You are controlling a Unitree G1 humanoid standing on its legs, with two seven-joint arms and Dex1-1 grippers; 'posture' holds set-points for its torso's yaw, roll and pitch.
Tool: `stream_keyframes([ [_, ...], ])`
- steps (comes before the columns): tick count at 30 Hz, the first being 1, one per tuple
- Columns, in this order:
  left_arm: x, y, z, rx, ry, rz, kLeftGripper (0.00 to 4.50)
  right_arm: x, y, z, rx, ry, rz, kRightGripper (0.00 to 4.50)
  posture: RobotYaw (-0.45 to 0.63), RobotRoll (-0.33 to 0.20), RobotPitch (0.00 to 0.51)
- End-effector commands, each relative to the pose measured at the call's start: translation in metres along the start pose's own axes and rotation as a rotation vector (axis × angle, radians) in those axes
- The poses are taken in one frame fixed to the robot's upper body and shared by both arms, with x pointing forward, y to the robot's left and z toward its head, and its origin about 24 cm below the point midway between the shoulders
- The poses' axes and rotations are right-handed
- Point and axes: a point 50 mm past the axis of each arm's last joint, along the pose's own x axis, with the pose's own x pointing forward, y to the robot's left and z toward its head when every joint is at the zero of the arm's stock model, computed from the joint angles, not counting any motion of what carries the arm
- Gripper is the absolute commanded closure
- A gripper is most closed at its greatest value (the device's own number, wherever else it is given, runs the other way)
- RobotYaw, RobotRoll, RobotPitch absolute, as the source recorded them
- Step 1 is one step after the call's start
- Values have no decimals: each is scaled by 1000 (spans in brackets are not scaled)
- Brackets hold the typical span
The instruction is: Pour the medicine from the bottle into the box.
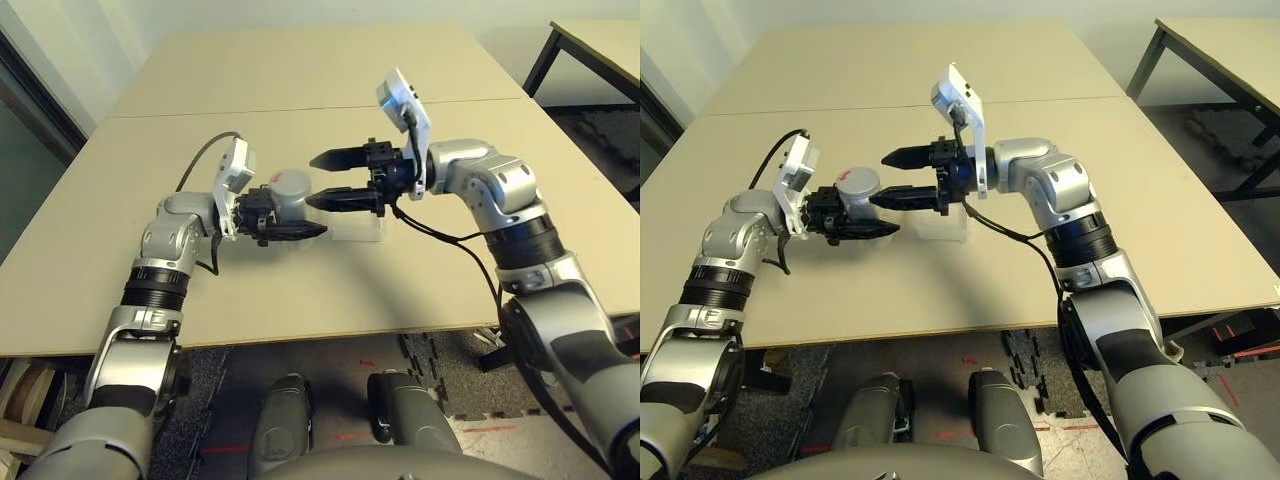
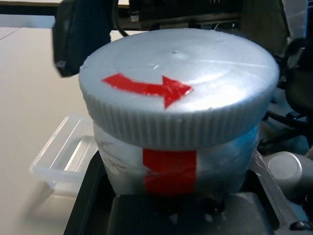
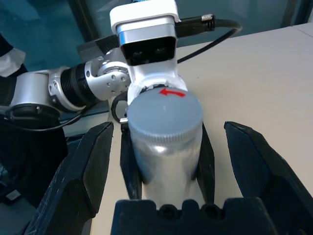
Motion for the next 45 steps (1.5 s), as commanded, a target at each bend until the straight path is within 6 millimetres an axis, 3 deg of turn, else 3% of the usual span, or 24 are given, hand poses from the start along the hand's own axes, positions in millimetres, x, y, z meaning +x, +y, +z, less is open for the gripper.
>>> stream_keyframes([
  [1, 7, -5, 1, 9, -2, -27, 1896, 9, -1, 5, -15, -1, 8, 0, -83, 0, 59],
  [10, 10, -7, -4, 5, 1, -33, 1896, 16, 1, 10, -12, -20, 38, 0, -79, 0, 56],
  [13, 11, -6, -3, 6, -1, -31, 1896, 17, 2, 10, -8, -21, 48, 626, -78, 0, 55],
  [17, 11, -6, -2, 9, -6, -29, 1896, 18, 4, 8, 0, -16, 64, 1967, -77, 0, 56],
  [25, 11, -6, 6, 26, -19, -36, 1896, 18, 7, 5, -6, -1, 113, 1969, -69, 0, 55],
  [40, 13, -24, 26, 41, 3, -196, 1896, 6, 35, 18, 66, 5, 527, 1970, -36, 0, 54],
  [42, 15, -26, 26, 41, 3, -201, 1896, 7, 35, 19, 65, 11, 539, 2245, -35, 0, 53],
  [45, 15, -27, 26, 40, 4, -202, 1896, 9, 34, 19, 60, 17, 533, 3053, -34, 0, 53],
])
